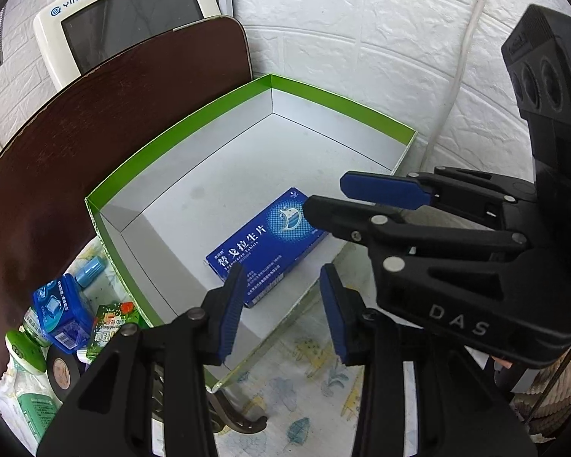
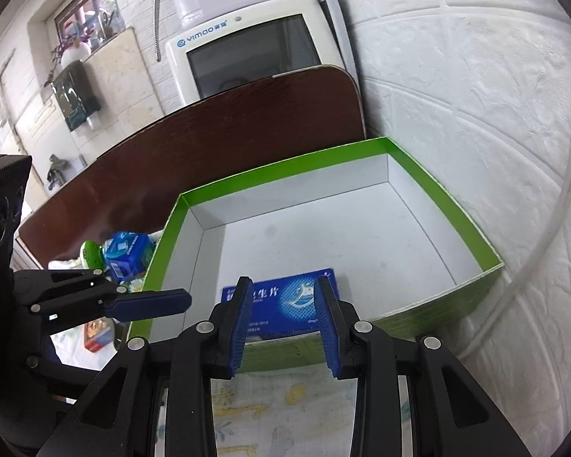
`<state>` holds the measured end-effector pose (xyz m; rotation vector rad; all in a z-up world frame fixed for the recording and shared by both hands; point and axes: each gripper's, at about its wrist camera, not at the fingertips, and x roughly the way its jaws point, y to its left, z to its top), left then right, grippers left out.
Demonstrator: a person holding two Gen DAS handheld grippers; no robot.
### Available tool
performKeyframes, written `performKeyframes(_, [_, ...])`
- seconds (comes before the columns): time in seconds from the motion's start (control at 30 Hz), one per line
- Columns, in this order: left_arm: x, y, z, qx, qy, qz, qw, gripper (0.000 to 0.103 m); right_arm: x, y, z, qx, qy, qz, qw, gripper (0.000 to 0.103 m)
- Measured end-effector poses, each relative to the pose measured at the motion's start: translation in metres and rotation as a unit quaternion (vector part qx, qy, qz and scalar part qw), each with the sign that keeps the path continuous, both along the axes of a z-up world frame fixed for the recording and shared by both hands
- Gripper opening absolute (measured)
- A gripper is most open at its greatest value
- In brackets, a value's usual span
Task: Organize rigid objects
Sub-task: 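Carry the blue medicine box into the green box and release it, then move the right gripper to the brown claw clip and grasp it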
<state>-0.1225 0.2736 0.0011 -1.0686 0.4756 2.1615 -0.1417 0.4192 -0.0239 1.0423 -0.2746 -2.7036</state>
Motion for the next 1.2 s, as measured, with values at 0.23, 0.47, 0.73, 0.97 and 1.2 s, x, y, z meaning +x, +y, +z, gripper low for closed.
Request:
performKeyframes(0.23, [-0.002, -0.011, 0.000, 0.013, -0.005, 0.014, 0.9998, 0.039, -0.002, 0.004, -0.005, 0.000, -0.013, -0.012, 1.000, 0.035])
performKeyframes(0.47, [-0.003, -0.052, 0.012, 0.042, 0.012, 0.065, 0.9969, 0.066, 0.002, 0.000, 0.003, 0.007, -0.011, -0.021, 1.000, 0.035])
performKeyframes(0.73, [0.000, -0.138, 0.017, 0.054, 0.035, 0.170, 0.9834, 0.069, 0.010, -0.034, 0.015, 0.017, -0.005, 0.011, 1.000, 0.034])
performKeyframes(0.97, [0.008, -0.202, 0.005, 0.070, 0.020, 0.233, 0.9697, 0.070, 0.020, -0.088, 0.022, 0.039, -0.001, 0.074, 0.997, 0.035])
performKeyframes(1.2, [0.020, -0.222, -0.015, 0.065, 0.009, 0.235, 0.9697, 0.070, 0.043, -0.138, 0.003, 0.052, -0.025, 0.143, 0.988, 0.038])
